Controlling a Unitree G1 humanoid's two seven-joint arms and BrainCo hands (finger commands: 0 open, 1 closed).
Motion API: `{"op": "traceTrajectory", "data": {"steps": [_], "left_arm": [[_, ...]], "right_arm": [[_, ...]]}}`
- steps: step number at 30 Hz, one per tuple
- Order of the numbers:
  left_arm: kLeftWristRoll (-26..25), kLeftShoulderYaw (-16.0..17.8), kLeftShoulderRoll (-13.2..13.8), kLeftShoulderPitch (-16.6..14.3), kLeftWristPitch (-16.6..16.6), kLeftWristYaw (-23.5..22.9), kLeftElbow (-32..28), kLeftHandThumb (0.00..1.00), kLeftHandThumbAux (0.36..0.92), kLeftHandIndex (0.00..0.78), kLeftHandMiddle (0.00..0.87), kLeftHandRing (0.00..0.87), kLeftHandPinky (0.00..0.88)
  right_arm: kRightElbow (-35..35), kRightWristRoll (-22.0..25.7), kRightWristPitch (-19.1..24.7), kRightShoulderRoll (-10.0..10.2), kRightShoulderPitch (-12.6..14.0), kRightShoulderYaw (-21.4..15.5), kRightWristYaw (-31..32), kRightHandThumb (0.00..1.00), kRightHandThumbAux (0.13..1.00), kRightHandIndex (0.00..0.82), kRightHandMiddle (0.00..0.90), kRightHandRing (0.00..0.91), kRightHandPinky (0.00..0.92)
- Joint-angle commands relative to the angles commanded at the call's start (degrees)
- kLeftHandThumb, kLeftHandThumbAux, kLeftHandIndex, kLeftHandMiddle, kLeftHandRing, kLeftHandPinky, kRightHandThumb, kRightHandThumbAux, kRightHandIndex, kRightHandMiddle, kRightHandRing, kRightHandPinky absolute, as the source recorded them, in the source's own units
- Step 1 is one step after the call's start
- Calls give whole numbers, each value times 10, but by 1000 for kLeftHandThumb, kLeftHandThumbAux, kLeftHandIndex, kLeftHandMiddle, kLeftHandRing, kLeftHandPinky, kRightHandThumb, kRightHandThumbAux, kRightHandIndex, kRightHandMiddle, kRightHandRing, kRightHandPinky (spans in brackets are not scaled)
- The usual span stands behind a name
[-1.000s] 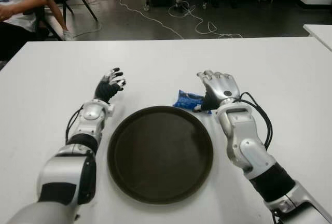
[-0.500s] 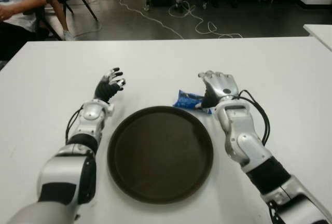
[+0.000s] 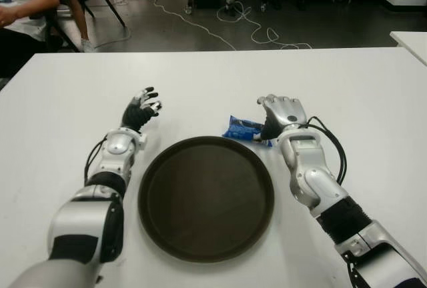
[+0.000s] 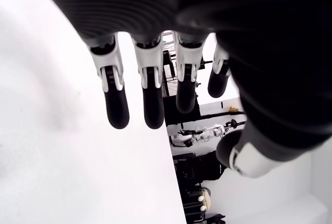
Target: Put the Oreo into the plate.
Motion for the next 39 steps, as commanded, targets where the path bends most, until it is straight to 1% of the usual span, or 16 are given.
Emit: {"op": "traceTrajectory", "data": {"steps": [4, 10, 16, 20, 28, 32, 39], "left_arm": [[0, 0, 0, 0, 0, 1, 0, 221, 656, 64, 159, 203, 268], [0, 0, 0, 1, -2, -1, 0, 208, 645, 61, 150, 192, 244], [1, -1, 0, 2, -4, -1, -1, 199, 654, 60, 154, 197, 258], [1, -1, 0, 2, -4, 0, -1, 210, 661, 57, 152, 196, 263], [0, -1, -1, 2, -4, 2, -1, 213, 651, 62, 157, 200, 267], [-4, 2, -2, 3, -4, -1, -2, 206, 645, 53, 148, 194, 259], [-1, 0, -1, 2, -1, 1, -2, 198, 646, 56, 149, 191, 249]], "right_arm": [[13, 6, -3, 0, -6, 1, -2, 0, 707, 209, 226, 269, 322], [39, 25, -16, 1, -14, 0, -13, 0, 716, 241, 247, 290, 347], [59, 40, -25, 1, -19, -1, -27, 0, 717, 234, 249, 290, 346], [77, 48, -30, 1, -23, 2, -36, 0, 712, 225, 246, 288, 342], [92, 56, -35, 1, -29, 5, -38, 0, 704, 206, 233, 274, 329], [100, 70, -39, 4, -30, 1, -42, 0, 703, 196, 224, 272, 337], [110, 82, -40, 4, -34, 4, -48, 0, 706, 214, 231, 277, 342]]}}
